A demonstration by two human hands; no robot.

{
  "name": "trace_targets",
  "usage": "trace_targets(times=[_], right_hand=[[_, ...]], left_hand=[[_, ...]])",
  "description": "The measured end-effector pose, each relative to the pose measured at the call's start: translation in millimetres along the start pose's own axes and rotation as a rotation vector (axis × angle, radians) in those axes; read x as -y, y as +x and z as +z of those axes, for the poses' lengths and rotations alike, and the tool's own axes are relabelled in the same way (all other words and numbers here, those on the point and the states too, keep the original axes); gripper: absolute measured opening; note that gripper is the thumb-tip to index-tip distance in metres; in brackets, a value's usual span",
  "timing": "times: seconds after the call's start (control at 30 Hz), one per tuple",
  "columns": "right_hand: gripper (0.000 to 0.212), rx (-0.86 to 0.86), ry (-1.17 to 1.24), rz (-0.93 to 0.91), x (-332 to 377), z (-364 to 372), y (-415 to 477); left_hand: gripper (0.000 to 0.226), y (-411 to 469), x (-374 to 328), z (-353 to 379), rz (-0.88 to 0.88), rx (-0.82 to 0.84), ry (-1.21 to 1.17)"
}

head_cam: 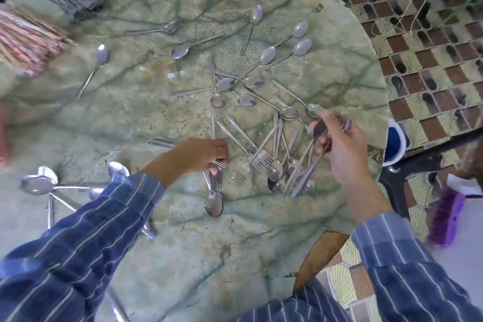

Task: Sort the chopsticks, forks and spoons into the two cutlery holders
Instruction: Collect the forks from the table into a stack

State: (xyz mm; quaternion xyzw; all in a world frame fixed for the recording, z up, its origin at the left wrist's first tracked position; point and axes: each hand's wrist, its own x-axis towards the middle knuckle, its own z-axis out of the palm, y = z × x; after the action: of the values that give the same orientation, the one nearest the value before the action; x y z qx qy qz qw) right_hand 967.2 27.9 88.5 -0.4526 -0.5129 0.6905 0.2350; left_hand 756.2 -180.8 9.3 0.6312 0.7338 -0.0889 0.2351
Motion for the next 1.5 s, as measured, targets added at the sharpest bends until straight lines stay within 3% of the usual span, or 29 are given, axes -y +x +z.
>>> trace_targets(times=[0.07, 0.17, 0.23, 0.37, 0.67, 0.87, 1.07, 1.2, 1.3, 1.4, 1.5], right_hand=[[0.043, 0.009, -0.014, 0.022, 2, -3, 6], [0.023, 0.011, -0.046, 0.045, 2, -6, 11], [0.023, 0.008, -0.026, 0.07, 2, -8, 12], [0.02, 0.081, 0.138, 0.157, 3, -9, 12], [0.017, 0.04, 0.451, 0.373, -11, -10, 9], [0.007, 0.058, 0.076, 0.509, -29, -6, -1], [0.012, -0.015, 0.018, 0.537, -54, 2, -8], [0.03, 0.005, 0.07, 0.568, -64, 7, -14], [0.022, 0.012, 0.026, 0.562, -70, 12, -18], [0.013, -0.044, -0.043, 0.538, -78, 21, -18], [0.02, -0.018, -0.214, 0.496, -84, 29, -14]], left_hand=[[0.036, 3, -2, -3, 0.029, 0.015, 0.048], [0.037, 9, -5, -9, 0.075, 0.028, 0.105], [0.04, 12, -5, -14, 0.088, 0.036, 0.087], [0.052, 13, 0, -18, 0.062, 0.07, 0.079], [0.04, 13, 0, -14, 0.061, 0.114, 0.12], [0.034, 14, -2, -11, 0.081, 0.108, 0.196], [0.025, 9, -2, -14, 0.036, -0.016, 0.036], [0.044, 10, -6, -33, 0.057, -0.115, -0.141], [0.039, 14, -6, -46, 0.11, -0.209, -0.154], [0.051, 14, -4, -52, 0.133, -0.268, -0.16], [0.035, 13, -4, -54, 0.159, -0.29, -0.166]])
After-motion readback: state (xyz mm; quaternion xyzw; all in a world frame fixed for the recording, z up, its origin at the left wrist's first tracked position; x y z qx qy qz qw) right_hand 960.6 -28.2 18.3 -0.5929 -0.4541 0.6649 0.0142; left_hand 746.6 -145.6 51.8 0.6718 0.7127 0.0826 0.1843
